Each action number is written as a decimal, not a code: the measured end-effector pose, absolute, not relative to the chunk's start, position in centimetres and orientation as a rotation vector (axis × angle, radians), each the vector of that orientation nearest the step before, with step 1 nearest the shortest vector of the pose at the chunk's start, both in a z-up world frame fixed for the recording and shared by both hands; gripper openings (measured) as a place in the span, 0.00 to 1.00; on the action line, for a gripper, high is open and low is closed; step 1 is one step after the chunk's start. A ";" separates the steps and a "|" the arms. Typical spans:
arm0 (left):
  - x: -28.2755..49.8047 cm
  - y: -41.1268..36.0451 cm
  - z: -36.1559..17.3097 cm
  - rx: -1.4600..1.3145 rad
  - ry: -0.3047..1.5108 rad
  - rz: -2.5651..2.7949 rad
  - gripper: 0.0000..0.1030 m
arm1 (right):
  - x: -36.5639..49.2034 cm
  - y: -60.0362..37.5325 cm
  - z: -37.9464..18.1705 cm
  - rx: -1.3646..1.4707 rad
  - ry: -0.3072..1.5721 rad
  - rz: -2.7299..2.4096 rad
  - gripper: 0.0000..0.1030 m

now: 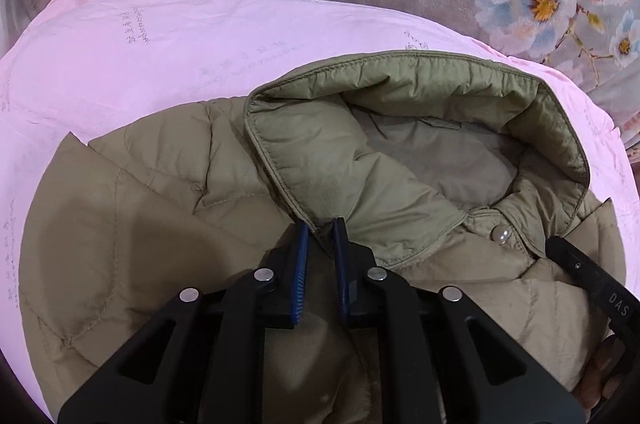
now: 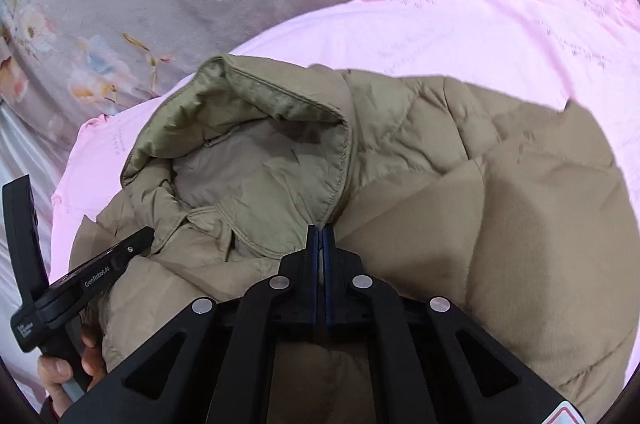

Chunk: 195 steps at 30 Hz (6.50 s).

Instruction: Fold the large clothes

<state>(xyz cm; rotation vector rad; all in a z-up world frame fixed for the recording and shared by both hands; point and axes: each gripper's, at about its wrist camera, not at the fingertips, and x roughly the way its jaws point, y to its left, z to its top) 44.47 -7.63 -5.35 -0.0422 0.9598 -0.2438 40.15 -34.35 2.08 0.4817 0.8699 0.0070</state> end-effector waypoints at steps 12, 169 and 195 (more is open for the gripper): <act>44.6 -7.2 -4.9 -0.068 0.954 -0.248 0.14 | 40.4 -34.6 1.6 0.510 0.898 0.018 0.00; 0.5 12.2 20.3 -0.243 0.577 -0.425 0.07 | -10.7 -36.5 24.3 0.348 0.262 0.101 0.07; 24.4 4.5 -2.1 -0.053 0.897 -0.183 0.14 | 16.2 -39.3 3.5 0.460 0.734 -0.175 0.08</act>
